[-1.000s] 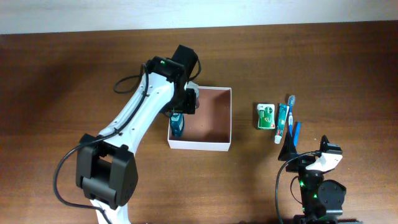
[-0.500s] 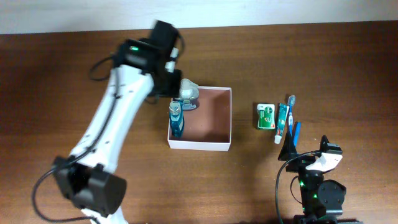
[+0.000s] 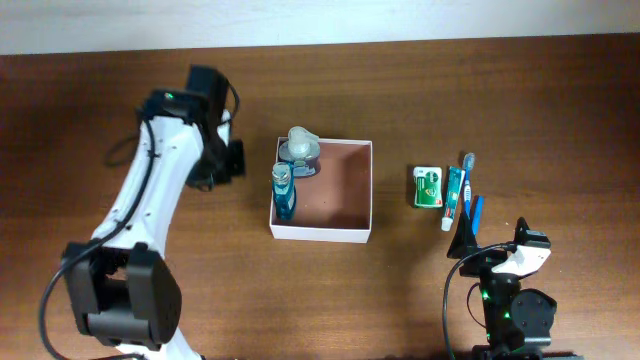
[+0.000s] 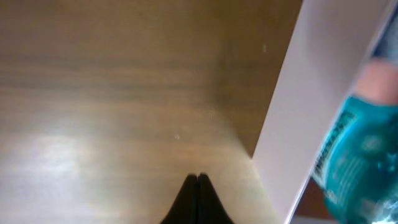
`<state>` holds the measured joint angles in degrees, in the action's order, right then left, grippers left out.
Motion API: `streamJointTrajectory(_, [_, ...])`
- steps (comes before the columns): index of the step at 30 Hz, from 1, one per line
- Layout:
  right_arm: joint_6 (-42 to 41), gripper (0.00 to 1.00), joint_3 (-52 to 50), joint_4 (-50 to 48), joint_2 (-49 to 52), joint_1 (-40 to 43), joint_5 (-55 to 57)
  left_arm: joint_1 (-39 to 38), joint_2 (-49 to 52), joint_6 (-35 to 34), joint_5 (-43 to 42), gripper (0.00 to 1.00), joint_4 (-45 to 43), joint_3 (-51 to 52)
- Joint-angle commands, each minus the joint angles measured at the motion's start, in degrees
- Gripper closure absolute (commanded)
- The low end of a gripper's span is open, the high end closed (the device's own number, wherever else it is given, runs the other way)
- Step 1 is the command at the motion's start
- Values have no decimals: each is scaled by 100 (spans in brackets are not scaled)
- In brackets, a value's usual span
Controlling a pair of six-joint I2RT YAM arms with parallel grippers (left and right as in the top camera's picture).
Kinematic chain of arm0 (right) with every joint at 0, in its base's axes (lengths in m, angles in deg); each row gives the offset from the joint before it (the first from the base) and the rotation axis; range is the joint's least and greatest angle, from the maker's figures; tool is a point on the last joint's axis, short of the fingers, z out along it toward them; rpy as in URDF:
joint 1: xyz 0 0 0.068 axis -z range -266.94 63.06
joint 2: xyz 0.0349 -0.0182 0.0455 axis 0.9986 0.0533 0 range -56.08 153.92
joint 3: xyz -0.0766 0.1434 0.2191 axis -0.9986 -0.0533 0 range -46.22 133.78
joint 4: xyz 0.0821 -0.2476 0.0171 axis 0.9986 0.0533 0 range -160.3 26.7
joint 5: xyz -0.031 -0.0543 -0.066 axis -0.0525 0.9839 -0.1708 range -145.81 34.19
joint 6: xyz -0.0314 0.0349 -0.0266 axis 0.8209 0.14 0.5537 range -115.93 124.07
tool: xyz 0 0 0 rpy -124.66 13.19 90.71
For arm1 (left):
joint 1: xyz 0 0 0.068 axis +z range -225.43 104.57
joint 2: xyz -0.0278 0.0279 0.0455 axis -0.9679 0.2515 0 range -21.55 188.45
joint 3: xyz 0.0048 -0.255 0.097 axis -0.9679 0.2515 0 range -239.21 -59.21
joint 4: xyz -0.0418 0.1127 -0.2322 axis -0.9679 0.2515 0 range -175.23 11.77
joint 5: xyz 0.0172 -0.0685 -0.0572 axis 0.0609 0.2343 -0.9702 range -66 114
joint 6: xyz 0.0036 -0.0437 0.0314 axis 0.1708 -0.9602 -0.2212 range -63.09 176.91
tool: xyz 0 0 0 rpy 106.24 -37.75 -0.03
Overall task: Pack container
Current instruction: 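Withdraw left gripper to the left of the box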
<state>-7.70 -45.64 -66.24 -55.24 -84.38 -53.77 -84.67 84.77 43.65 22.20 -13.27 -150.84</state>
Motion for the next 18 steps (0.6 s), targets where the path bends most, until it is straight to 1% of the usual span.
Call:
streamJointTrajectory(1, [42,2,-26,44,-48,-31,9,79,-17,483,-990,100,-376,647])
streamJointTrajectory(5, [42,1,-26,44,-48,-31,9,258,-17,741,-1565,100,-605,1016])
streamJointTrajectory(11, [42,2,-26,44,-48,-31,9,264,-17,868,-1711,100,-734,1357])
streamJointTrajectory(16, [42,2,-26,44,-48,-31,9,264,-17,1056,-2365,100,-1016,1665])
streamJointTrajectory(18, [42,2,-26,44,-48,-31,9,264,-17,1104,-2461,100,-1071,1685])
